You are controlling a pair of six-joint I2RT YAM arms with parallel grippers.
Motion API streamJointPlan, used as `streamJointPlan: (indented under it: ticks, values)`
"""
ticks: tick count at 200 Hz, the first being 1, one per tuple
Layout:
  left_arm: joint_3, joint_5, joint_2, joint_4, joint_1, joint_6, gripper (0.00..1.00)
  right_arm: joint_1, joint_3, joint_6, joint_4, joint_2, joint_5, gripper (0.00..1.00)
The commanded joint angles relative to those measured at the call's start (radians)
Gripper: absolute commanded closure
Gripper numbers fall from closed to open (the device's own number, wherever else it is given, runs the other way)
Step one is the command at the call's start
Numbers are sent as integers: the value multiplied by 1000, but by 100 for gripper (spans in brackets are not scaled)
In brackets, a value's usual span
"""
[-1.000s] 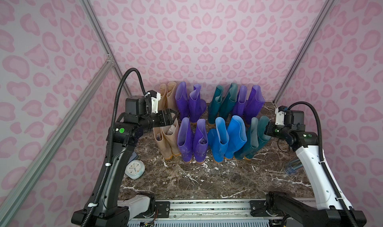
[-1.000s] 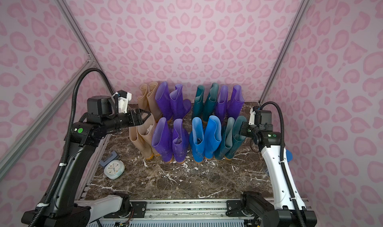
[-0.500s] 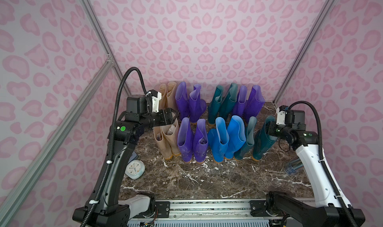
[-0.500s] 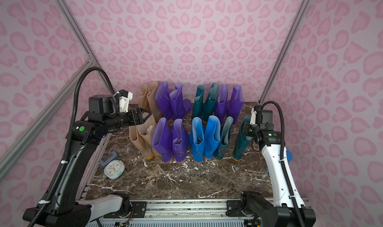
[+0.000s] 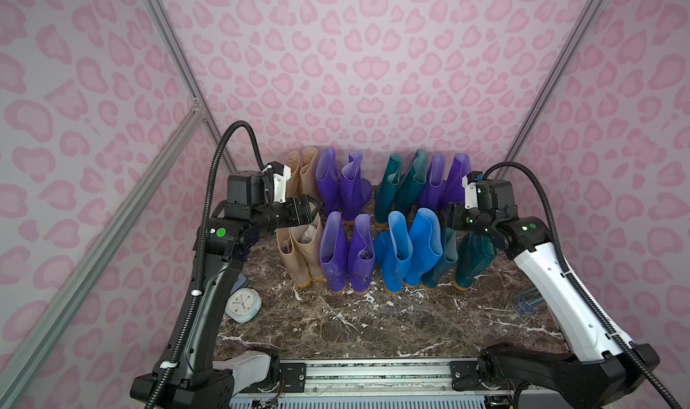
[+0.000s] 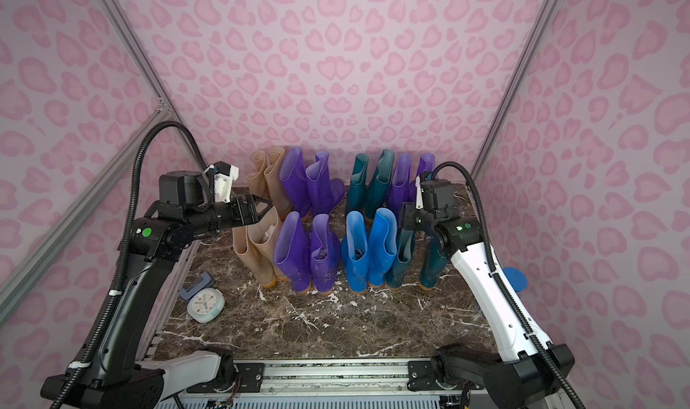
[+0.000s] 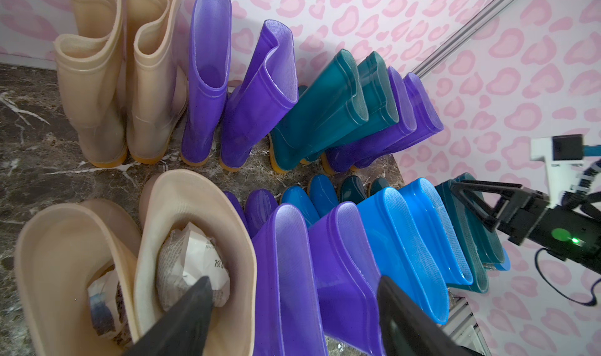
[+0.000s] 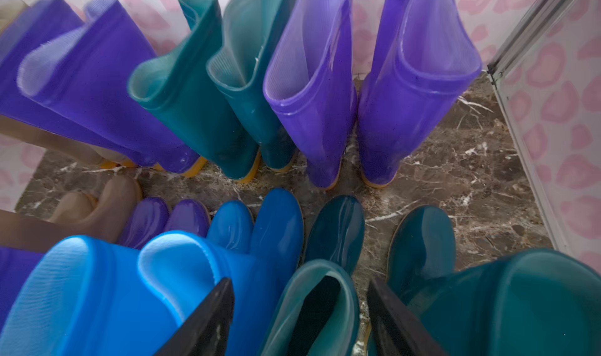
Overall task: Match and arrange rain boots in pairs
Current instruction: Adjust the rain boot at the center of the board.
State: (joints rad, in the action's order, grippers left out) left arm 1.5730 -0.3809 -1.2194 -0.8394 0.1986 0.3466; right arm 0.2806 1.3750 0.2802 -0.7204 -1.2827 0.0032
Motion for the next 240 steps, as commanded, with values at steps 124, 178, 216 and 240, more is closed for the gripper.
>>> streamJointPlan:
  ticks: [124, 178, 216, 240]
  values:
    - [16, -7, -9, 19, 1, 8, 19, -111, -57, -186, -2, -50, -210, 100]
    - [-8, 3, 16, 22, 0, 12, 19, -42, 15, -221, 8, -70, -277, 100]
    - [-6, 0, 23, 15, 0, 5, 19, -27, 5, -242, 3, -56, -309, 100]
    - [-7, -2, 23, 18, 0, 7, 19, -56, -5, -227, -12, -55, -260, 91]
